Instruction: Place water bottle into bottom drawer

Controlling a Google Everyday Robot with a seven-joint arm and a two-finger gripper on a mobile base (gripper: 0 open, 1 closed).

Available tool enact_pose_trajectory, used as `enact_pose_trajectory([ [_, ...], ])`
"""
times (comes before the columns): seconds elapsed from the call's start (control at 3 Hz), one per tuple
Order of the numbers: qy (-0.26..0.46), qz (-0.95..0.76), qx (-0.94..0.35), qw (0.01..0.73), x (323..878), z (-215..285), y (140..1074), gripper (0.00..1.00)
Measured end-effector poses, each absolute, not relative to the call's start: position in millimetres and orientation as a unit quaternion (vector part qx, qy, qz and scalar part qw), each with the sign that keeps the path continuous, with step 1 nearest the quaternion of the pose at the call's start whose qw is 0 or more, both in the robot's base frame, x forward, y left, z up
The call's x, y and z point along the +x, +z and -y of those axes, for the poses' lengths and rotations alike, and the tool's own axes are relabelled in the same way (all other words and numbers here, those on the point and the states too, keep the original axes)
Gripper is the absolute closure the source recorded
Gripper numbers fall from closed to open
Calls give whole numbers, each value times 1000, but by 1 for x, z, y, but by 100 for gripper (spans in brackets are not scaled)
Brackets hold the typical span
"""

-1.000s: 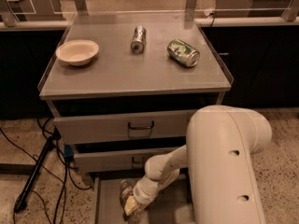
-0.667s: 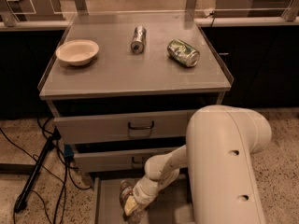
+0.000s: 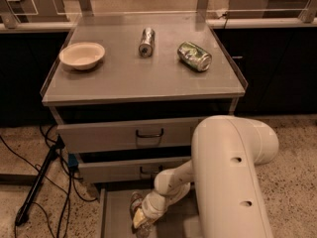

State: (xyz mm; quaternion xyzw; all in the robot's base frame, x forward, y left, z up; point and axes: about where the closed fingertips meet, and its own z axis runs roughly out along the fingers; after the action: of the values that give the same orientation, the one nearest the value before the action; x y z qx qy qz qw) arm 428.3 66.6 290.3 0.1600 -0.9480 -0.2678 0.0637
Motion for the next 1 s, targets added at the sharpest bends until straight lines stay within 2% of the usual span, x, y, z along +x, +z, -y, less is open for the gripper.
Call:
enact_pose_trajectory([
  [1.0, -251, 960, 105, 63, 436, -66, 244, 100],
])
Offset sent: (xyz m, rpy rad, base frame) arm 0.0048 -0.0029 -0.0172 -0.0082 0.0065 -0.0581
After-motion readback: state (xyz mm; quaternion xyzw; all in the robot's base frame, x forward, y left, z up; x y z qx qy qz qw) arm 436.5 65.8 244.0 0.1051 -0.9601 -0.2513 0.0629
